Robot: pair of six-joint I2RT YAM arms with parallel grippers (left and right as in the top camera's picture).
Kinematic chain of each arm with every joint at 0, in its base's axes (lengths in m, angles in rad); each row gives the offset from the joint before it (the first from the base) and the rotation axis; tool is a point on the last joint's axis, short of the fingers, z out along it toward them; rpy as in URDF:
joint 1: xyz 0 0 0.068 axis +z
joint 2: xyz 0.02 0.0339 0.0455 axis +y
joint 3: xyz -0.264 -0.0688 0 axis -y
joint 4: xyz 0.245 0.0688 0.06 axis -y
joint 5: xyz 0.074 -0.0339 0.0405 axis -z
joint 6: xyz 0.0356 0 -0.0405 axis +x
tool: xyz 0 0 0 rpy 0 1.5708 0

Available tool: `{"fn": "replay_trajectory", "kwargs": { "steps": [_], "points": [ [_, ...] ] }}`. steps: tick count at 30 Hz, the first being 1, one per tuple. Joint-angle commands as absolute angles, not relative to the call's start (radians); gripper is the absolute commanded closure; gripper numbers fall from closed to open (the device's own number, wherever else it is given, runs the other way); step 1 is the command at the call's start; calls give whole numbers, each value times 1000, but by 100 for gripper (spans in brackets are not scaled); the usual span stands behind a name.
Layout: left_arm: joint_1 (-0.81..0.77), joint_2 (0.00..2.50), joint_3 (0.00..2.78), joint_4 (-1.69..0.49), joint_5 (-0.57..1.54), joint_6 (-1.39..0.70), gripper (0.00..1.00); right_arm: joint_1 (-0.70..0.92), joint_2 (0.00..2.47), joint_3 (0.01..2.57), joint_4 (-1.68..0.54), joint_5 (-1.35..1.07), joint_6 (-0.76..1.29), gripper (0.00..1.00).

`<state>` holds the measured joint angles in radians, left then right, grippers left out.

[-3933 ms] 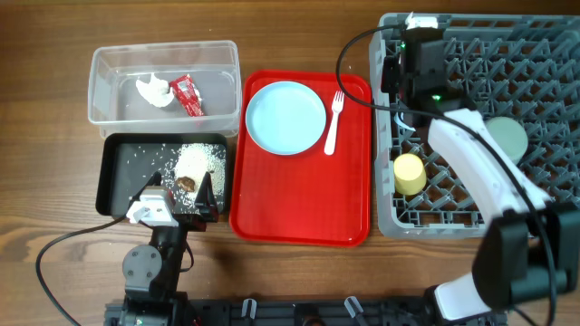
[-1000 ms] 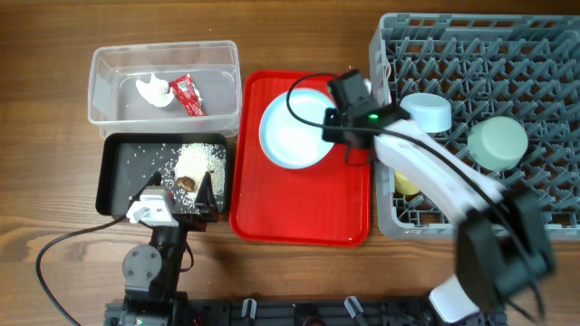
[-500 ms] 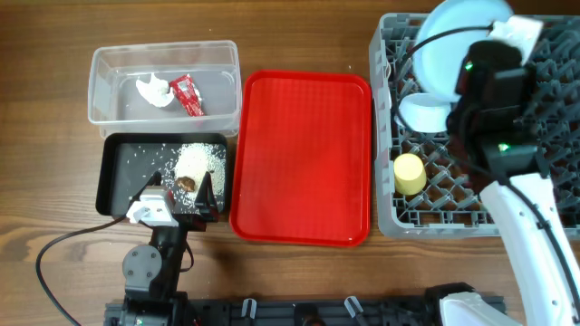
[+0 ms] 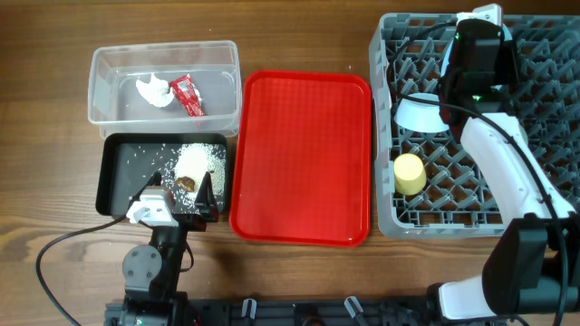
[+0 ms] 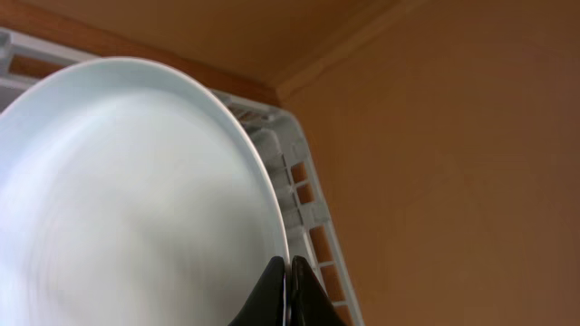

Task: Sort waste into correct bins and load items into the dishwasher rack
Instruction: 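Grasp the light-blue plate with the right gripper and lift it to the rack, then stand the light-blue plate upright in the back of the rack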

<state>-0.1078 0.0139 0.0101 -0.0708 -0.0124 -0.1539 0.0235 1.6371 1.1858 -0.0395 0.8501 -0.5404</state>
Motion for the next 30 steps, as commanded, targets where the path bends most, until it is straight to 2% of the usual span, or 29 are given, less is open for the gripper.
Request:
{"fn": "replay_trajectory", "kwargs": {
  "steps": [1,2,3,4,7,13,15,17,21,23,24,26,28,30],
  "points": [
    [-98,6,6,-71,-4,-138,0,38,1638,1196,27,876,-557,91],
    [-98,6,6,-71,-4,-138,0,50,1633,1196,41,876,-556,69],
    [-98,6,6,-71,-4,-138,0,63,1630,1196,43,877,-556,58],
    [-98,6,6,-71,-4,-138,0,83,1625,1196,38,888,-547,54],
    [-98,6,6,-71,-4,-138,0,175,1599,1196,27,930,-498,48],
    [-98,6,6,-71,-4,-138,0,368,1473,1196,-128,918,-410,48],
    [-98,6,6,-71,-4,-138,0,445,1375,1196,-238,834,-283,48],
    [-98,6,6,-71,-4,-138,0,442,1312,1196,-298,730,-210,47],
    [-98,6,6,-71,-4,-138,0,260,1264,1196,-448,499,-64,41],
    [-98,6,6,-71,-4,-138,0,60,1299,1196,-488,296,-18,39],
    [-98,6,6,-71,-4,-138,0,-60,1329,1198,-488,157,57,39],
    [-98,6,6,-71,-4,-138,0,-284,1409,1209,-488,-110,163,48],
    [-98,6,6,-71,-4,-138,0,-433,1502,1224,-478,-239,220,48],
    [-98,6,6,-71,-4,-138,0,-516,1598,1226,-437,-275,225,48]
  ]
}}
